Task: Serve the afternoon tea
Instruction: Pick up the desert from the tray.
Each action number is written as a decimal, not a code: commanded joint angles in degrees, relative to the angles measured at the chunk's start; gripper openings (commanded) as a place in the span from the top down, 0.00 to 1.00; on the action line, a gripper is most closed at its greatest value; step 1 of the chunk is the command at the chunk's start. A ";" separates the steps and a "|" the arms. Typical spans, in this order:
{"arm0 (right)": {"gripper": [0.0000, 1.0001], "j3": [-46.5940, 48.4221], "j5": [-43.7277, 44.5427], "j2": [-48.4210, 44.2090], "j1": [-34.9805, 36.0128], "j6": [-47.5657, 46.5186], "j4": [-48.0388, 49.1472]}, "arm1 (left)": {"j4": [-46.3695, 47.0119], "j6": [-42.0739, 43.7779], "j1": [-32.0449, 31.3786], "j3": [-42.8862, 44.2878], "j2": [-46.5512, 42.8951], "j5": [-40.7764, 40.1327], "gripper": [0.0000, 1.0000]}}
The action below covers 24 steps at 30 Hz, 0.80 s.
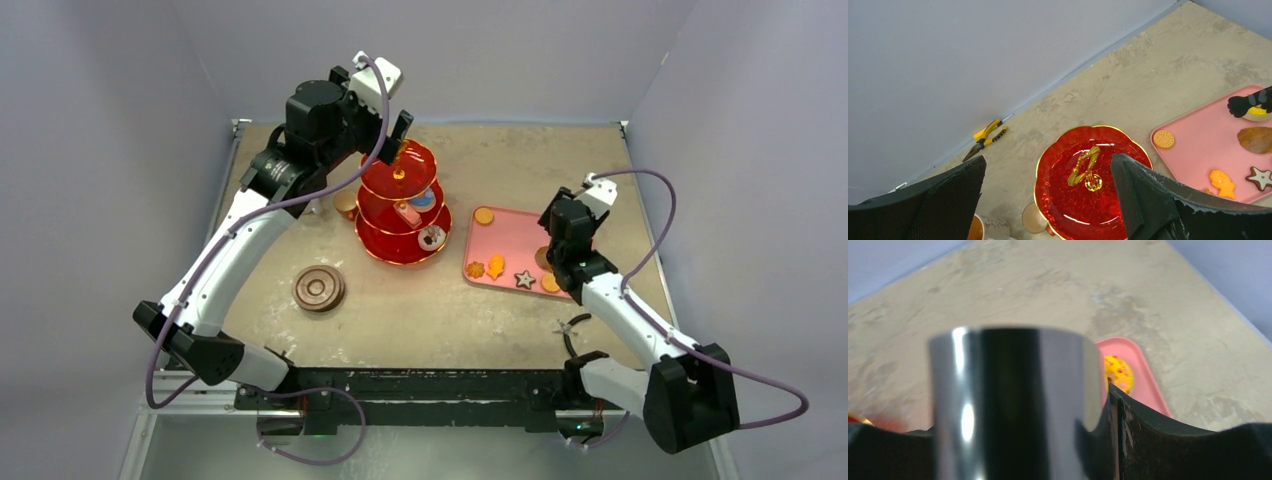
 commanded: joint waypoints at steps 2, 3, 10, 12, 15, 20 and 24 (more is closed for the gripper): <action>0.39 0.57 5.07 1.51 -4.25 3.72 0.19 | 0.43 -0.85 0.43 2.60 0.56 1.23 0.04; 0.39 0.51 5.15 1.67 -4.77 3.72 0.22 | 0.45 -0.85 0.46 2.50 0.56 1.31 0.04; 0.37 -0.05 6.20 1.84 -6.69 4.93 -0.43 | 0.75 -0.77 0.46 1.74 0.58 1.41 0.04; 0.35 -0.44 5.73 2.07 -6.97 4.95 0.01 | 0.79 -0.81 0.48 1.81 0.56 1.40 0.04; 0.34 -0.53 5.51 3.55 -7.29 5.49 -0.26 | 0.79 -0.81 0.45 1.95 0.58 1.40 0.04; 0.31 -0.57 5.06 5.47 -7.81 5.89 0.30 | 0.62 -0.81 0.50 2.21 0.41 1.40 0.04; 0.32 -0.24 4.02 7.81 -8.41 6.50 0.67 | 0.58 -0.64 0.50 2.20 0.26 1.22 0.04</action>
